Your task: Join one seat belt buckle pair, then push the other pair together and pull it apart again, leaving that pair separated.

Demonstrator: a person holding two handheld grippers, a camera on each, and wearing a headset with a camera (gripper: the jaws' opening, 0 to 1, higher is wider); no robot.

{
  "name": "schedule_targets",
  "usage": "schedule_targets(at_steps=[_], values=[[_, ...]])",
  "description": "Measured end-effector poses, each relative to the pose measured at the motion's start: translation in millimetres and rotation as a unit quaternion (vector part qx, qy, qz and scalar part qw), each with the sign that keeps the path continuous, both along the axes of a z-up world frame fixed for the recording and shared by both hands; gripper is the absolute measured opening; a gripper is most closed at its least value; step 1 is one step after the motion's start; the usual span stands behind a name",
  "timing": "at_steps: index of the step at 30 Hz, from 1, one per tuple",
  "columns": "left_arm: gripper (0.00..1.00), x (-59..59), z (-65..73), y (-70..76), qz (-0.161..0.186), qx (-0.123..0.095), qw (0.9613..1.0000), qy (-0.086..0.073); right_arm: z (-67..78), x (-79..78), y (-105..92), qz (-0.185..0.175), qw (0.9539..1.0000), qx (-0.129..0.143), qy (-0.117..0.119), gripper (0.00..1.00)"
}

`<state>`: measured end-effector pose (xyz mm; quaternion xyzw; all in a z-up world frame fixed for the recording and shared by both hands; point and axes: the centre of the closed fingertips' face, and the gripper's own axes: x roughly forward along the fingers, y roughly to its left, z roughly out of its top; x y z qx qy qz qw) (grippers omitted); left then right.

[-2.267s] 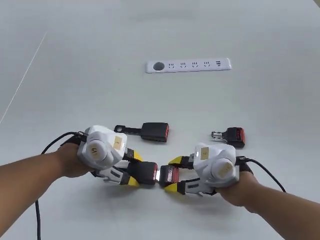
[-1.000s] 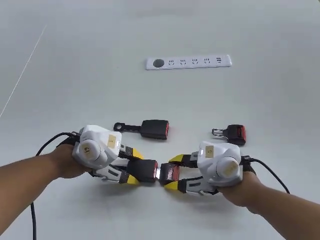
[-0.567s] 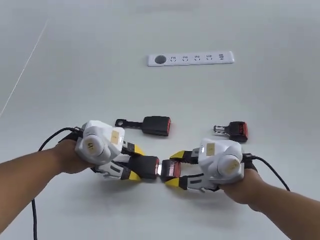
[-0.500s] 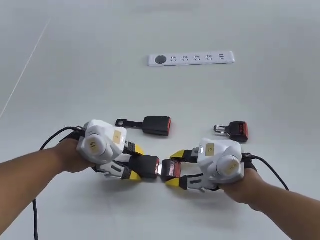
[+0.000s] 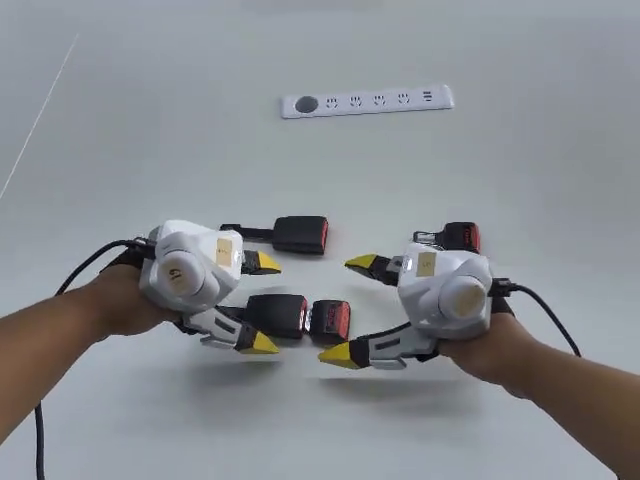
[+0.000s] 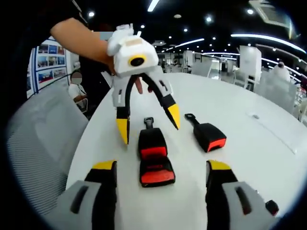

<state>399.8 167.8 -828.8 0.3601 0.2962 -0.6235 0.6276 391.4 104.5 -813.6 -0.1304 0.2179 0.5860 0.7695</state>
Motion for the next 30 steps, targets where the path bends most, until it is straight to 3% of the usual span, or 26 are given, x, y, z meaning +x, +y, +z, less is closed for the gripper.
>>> schedule_targets(at_steps=[2,4,6,8,11,12,15,16,17,18,20,21,23,25,26,30], values=[[0.66,3.7,11.9,-7.5,-0.002,-0.019,0.9997,-0.015,6.1,0.8,-8.6,-0.002,0.9999,0.006,-0.009,0.77],[0.69,10.4,26.9,-16.3,0.018,-0.051,0.9984,-0.014,11.3,6.4,-21.9,-0.018,0.9997,0.013,-0.006,0.77],[0.73,19.9,31.7,-15.5,0.013,-0.043,0.9983,-0.037,16.9,12.9,-35.6,-0.026,0.9994,0.013,-0.019,0.77],[0.74,23.8,34.7,-16.0,0.011,-0.042,0.9984,-0.036,20.4,17.9,-48.2,-0.032,0.9992,0.013,-0.020,0.78],[0.74,38.9,50.1,-22.1,0.021,-0.062,0.9968,-0.046,24.8,28.4,-65.2,-0.047,0.9985,0.013,-0.025,0.78],[0.73,44.1,53.2,-22.3,0.019,-0.062,0.9965,-0.054,25.3,31.3,-69.8,-0.049,0.9984,0.010,-0.028,0.78],[0.69,75.8,63.0,-10.7,0.016,-0.020,0.9950,-0.096,26.7,42.8,-85.9,-0.057,0.9980,0.008,-0.026,0.78],[0.70,80.5,68.8,-14.4,0.021,-0.035,0.9947,-0.094,26.9,46.0,-89.8,-0.058,0.9979,0.004,-0.029,0.78],[0.71,86.2,77.2,-19.5,0.035,-0.057,0.9947,-0.078,28.7,49.5,-94.0,-0.058,0.9978,-0.001,-0.033,0.78],[0.72,92.1,80.4,-18.5,0.033,-0.054,0.9947,-0.080,30.2,52.2,-96.9,-0.058,0.9978,-0.001,-0.033,0.78],[0.75,104.5,83.0,-15.8,0.017,-0.036,0.9941,-0.101,33.5,59.1,-104.2,-0.060,0.9976,-0.003,-0.034,0.77],[0.75,107.5,82.6,-14.8,0.017,-0.032,0.9945,-0.098,34.3,61.8,-107.2,-0.061,0.9974,-0.005,-0.037,0.77],[0.76,118.6,83.4,-13.5,0.014,-0.028,0.9937,-0.108,35.9,67.8,-113.7,-0.062,0.9973,-0.007,-0.039,0.77],[0.78,126.5,81.4,-12.8,0.020,-0.029,0.9934,-0.109,36.8,75.5,-121.4,-0.065,0.9970,-0.004,-0.042,0.78],[0.78,128.3,77.7,-14.0,0.026,-0.036,0.9939,-0.101,34.2,80.0,-126.6,-0.066,0.9969,-0.005,-0.042,0.79],[0.78,121.9,53.9,-17.1,0.022,-0.028,0.9960,-0.082,21.1,89.0,-142.1,-0.075,0.9967,-0.010,-0.031,0.78]])
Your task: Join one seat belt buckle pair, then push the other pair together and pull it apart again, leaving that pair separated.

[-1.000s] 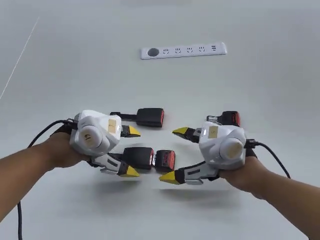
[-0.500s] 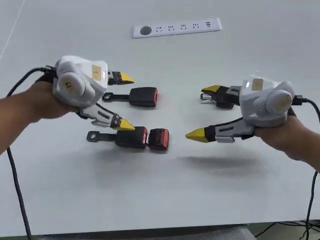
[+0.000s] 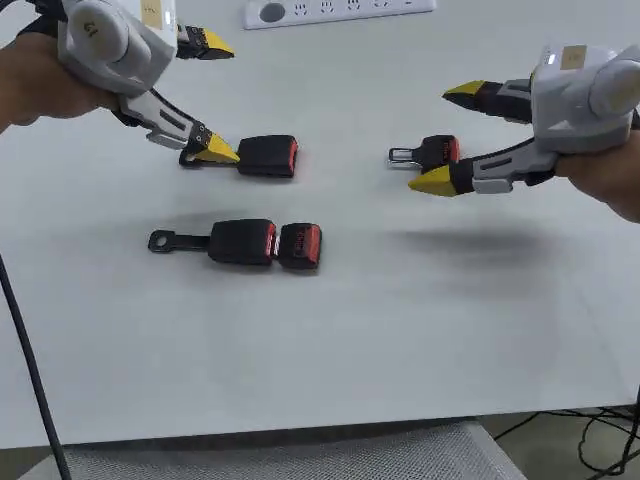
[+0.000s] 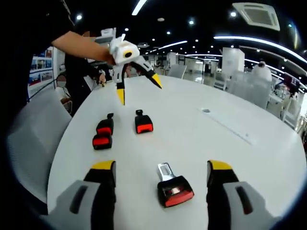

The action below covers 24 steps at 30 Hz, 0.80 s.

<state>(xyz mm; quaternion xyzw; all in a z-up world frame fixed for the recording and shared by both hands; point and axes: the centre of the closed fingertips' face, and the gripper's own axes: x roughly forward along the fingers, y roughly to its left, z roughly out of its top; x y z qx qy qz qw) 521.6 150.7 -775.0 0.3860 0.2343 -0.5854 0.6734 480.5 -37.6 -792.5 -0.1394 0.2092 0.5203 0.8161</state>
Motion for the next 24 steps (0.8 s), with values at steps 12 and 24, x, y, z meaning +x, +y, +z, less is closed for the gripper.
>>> schedule_targets(at_steps=[12,24], values=[[0.63,-7.4,-63.0,-6.1,0.020,0.023,0.9973,0.066,-46.8,5.8,-13.4,0.026,0.9978,-0.045,0.042,0.72],[0.50,-15.4,-74.5,-14.9,-0.001,0.030,0.9943,0.102,-58.6,-3.8,-21.7,0.046,0.9947,-0.068,0.062,0.56]])
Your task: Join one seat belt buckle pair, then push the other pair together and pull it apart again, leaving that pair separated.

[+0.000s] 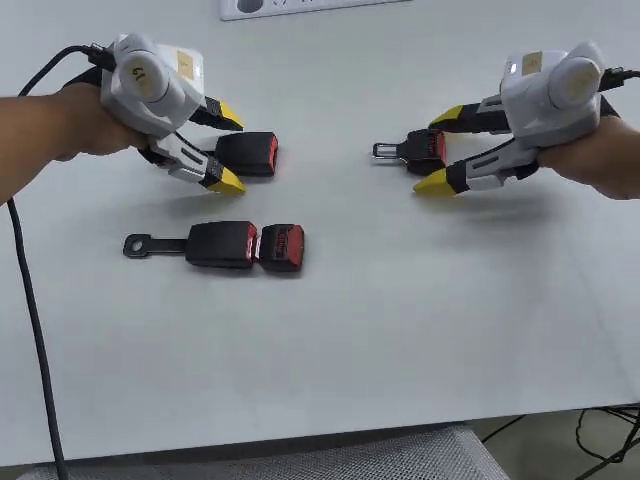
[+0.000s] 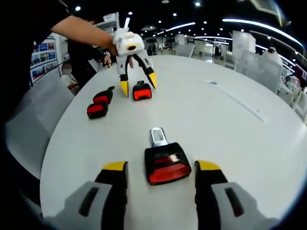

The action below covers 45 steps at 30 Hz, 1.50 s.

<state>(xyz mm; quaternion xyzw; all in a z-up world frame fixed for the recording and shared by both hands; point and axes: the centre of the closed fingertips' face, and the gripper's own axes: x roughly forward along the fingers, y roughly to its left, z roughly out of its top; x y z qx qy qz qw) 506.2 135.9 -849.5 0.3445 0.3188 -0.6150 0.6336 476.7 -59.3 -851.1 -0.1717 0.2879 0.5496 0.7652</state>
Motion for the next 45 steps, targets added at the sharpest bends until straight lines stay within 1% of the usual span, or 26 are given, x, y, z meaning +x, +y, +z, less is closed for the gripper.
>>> schedule_targets(at_steps=[1,2,4,5,7,11,13,14,15,16,17,18,20,24,27,31,35,36,38,40,43,45], values=[[0.49,-1.9,-0.6,0.1,-0.006,0.002,1.0000,0.004,0.7,0.3,0.7,0.003,1.0000,0.001,-0.001,0.55],[0.48,-1.3,-0.8,-0.2,-0.010,0.004,0.9999,0.001,0.8,0.4,0.9,0.004,1.0000,0.000,-0.003,0.54],[0.47,3.0,-0.3,-0.7,-0.012,0.014,0.9998,-0.011,0.6,1.1,1.9,0.007,1.0000,-0.001,-0.006,0.53],[0.45,3.6,-0.3,-1.2,-0.012,0.016,0.9997,-0.012,0.5,1.2,2.8,0.007,1.0000,-0.001,-0.005,0.53],[0.42,1.4,-2.3,-1.1,-0.018,0.019,0.9997,-0.003,0.4,2.0,3.3,0.007,1.0000,0.000,-0.006,0.52],[0.42,2.0,-3.9,-1.0,-0.023,0.028,0.9993,0.000,-0.7,5.0,3.4,0.005,1.0000,-0.003,-0.007,0.49],[0.41,1.7,-4.6,-0.9,-0.028,0.032,0.9991,0.000,-2.4,8.8,2.2,0.007,0.9997,-0.013,-0.022,0.46],[0.40,1.7,-4.9,-0.9,-0.029,0.032,0.9991,-0.001,-0.8,13.8,3.5,0.007,0.9994,-0.010,-0.033,0.43],[0.39,1.8,-5.1,-1.2,-0.031,0.032,0.9990,-0.001,-1.8,14.0,3.6,0.003,0.9997,-0.006,-0.024,0.37],[0.39,1.7,-5.7,-0.9,-0.033,0.034,0.9989,-0.002,-3.9,13.9,2.2,0.000,0.9998,-0.006,-0.021,0.38],[0.38,2.4,-6.3,-0.2,-0.026,0.035,0.9990,0.001,-4.5,13.7,2.1,0.004,0.9996,-0.008,-0.028,0.37],[0.38,3.7,-6.5,-0.1,-0.026,0.036,0.9990,0.001,-5.1,13.2,1.8,0.001,0.9997,-0.004,-0.026,0.37],[0.38,3.7,-6.6,0.1,-0.024,0.038,0.9990,0.001,-6.1,12.0,1.7,0.000,0.9996,0.000,-0.028,0.37],[0.37,4.2,-6.8,0.9,-0.004,0.039,0.9992,0.005,-5.6,10.7,1.2,0.002,0.9996,0.008,-0.027,0.36],[0.37,5.8,-6.7,0.5,0.017,0.035,0.9992,0.008,-4.8,9.8,0.0,0.009,0.9996,0.008,-0.027,0.36],[0.36,5.1,-6.0,0.3,0.026,0.034,0.9990,0.010,-4.4,8.2,-3.1,0.014,0.9995,0.017,-0.023,0.36],[0.36,5.1,-6.4,0.5,0.025,0.037,0.9989,0.013,-3.6,7.3,-3.9,0.016,0.9993,0.027,-0.022,0.36],[0.36,5.2,-6.4,0.6,0.027,0.037,0.9988,0.016,-3.5,6.5,-4.1,0.015,0.9991,0.031,-0.023,0.35],[0.36,4.6,-6.3,0.3,0.022,0.035,0.9990,0.014,-4.9,8.2,-6.0,0.016,0.9990,0.034,-0.025,0.35],[0.36,5.5,-6.3,1.1,0.025,0.031,0.9991,0.015,-2.2,9.1,-5.7,0.013,0.9988,0.038,-0.026,0.35],[0.36,5.6,-6.2,1.0,0.032,0.028,0.9990,0.015,-1.0,9.5,-0.7,0.010,0.9985,0.049,-0.024,0.35],[0.36,5.3,-6.1,0.8,0.037,0.023,0.9989,0.016,-1.1,10.2,3.7,0.011,0.9983,0.051,-0.025,0.35]])
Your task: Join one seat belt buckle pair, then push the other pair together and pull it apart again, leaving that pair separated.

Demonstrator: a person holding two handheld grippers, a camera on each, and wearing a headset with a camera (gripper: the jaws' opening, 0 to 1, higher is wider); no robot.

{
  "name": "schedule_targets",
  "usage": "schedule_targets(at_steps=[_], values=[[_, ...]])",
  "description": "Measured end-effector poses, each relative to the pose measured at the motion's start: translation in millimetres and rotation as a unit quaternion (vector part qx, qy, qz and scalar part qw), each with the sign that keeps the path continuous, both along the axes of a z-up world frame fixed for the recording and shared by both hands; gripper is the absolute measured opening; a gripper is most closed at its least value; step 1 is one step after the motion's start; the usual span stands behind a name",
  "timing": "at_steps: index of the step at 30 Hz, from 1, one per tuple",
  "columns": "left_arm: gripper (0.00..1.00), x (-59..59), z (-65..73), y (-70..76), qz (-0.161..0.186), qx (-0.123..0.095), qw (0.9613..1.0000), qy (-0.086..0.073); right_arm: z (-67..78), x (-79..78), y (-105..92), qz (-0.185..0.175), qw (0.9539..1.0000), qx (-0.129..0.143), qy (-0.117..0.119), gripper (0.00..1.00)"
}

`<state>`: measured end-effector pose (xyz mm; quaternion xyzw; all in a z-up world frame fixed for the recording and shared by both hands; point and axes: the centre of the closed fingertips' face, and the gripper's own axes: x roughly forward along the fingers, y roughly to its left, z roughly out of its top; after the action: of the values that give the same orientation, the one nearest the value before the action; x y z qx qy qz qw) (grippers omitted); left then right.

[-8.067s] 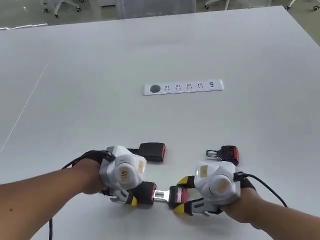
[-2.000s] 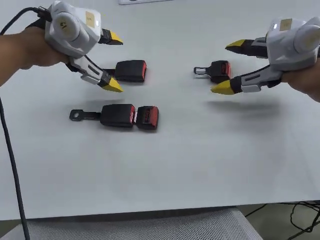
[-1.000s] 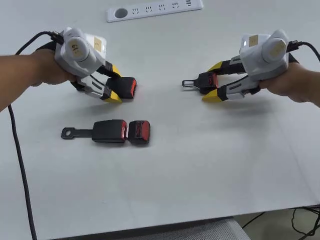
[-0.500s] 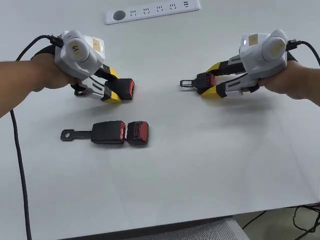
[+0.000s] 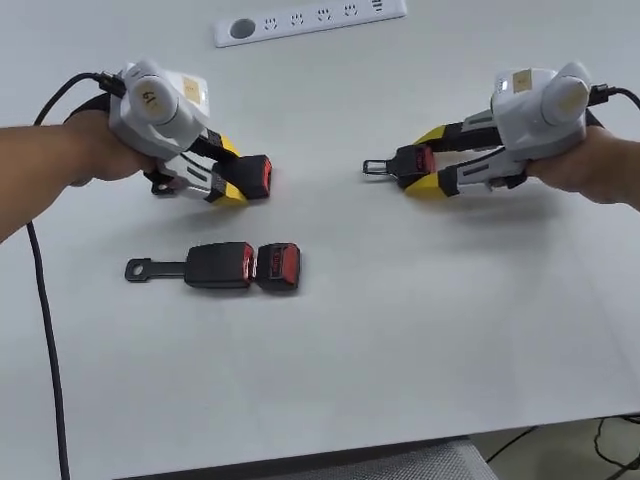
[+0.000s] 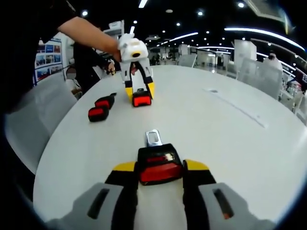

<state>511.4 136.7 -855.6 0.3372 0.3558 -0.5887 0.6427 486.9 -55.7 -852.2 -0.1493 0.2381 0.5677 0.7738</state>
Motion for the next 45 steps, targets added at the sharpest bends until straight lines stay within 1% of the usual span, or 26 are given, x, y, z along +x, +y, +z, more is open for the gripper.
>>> schedule_targets(at_steps=[2,6,8,10,15,18,23,32,35,40,45], values=[[0.36,-0.3,0.0,-0.1,0.002,-0.001,1.0000,0.001,0.9,0.5,7.4,0.006,1.0000,0.005,-0.001,0.35],[0.36,-0.7,-0.1,0.1,0.003,-0.003,1.0000,0.002,1.9,1.5,15.5,-0.001,0.9998,0.017,0.004,0.35],[0.36,-1.1,-0.2,0.0,0.002,-0.001,1.0000,0.003,1.4,2.8,20.9,0.000,0.9998,0.020,-0.001,0.35],[0.36,-1.3,-0.6,-0.3,0.000,0.003,1.0000,0.004,1.1,5.1,27.6,-0.001,0.9996,0.028,0.000,0.35],[0.36,-2.1,-0.5,-0.9,-0.001,0.004,1.0000,0.006,0.8,8.9,41.6,-0.001,0.9993,0.037,0.000,0.35],[0.36,-2.1,-0.6,-1.2,-0.001,0.005,1.0000,0.006,0.5,8.7,54.4,0.005,0.9991,0.042,-0.003,0.35],[0.36,-2.1,-0.6,-2.1,-0.002,0.009,0.9999,0.006,-0.1,9.5,70.4,0.006,0.9987,0.050,-0.008,0.35],[0.36,-2.4,-0.6,-3.2,-0.006,0.016,0.9998,0.005,0.2,5.4,89.2,0.008,0.9983,0.056,-0.011,0.35],[0.35,-2.6,-0.8,-3.3,-0.011,0.021,0.9997,0.005,0.2,2.6,97.2,0.011,0.9982,0.057,-0.016,0.35],[0.35,-2.9,-0.7,-3.3,-0.014,0.023,0.9996,0.004,0.4,-0.9,104.5,0.017,0.9982,0.057,-0.014,0.35],[0.35,-3.7,-0.7,-3.0,-0.018,0.027,0.9995,0.003,0.9,-1.8,112.6,0.020,0.9982,0.054,-0.018,0.35]])
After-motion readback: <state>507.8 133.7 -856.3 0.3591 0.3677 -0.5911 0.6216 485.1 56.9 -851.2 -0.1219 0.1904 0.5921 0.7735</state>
